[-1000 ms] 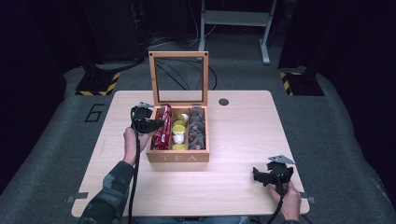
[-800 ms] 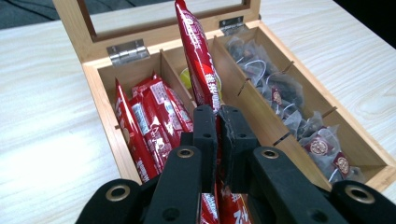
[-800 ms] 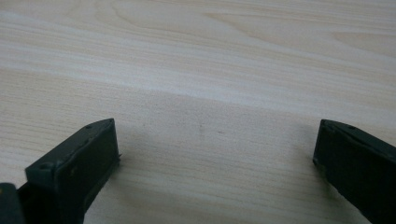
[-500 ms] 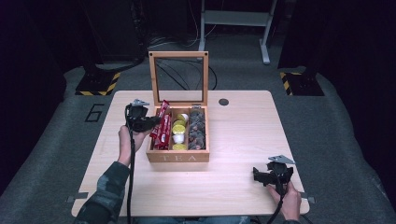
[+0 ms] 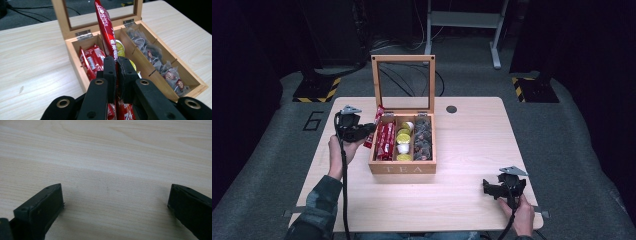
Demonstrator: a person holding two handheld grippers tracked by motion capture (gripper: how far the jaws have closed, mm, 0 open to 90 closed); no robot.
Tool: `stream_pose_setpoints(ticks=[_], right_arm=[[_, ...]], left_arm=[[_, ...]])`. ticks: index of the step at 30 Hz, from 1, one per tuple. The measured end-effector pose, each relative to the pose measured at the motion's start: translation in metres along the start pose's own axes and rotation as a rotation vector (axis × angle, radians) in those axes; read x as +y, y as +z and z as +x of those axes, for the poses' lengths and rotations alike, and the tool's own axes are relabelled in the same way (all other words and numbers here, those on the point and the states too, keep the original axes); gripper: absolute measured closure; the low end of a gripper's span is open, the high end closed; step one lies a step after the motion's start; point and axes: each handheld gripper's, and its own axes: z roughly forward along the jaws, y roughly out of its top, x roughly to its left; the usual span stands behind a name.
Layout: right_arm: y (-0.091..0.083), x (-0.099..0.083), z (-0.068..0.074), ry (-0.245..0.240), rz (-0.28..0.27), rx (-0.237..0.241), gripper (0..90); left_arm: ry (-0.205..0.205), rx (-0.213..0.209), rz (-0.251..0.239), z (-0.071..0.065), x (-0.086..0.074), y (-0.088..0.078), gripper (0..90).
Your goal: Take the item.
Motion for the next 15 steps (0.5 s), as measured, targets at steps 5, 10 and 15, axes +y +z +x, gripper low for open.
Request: stream_pose_setpoints(ticks=[5,10,15], right_arm=[[0.0,0.0,0.0,0.0,0.0,0.0,0.0],[0.0,0.0,0.0,0.0,0.001,0.0,0.0],[0.0,0.0,0.0,0.0,0.0,0.0,0.0]], left_arm=[[-0.004,0.022,0.001,0.009,-0.005,-0.01,85.1],[-0.022,0.04,-0.021,0.019,-0.01,-0.023,85.1],[-0.025,0.05,-0.027,0.023,-0.013,-0.029,85.1]])
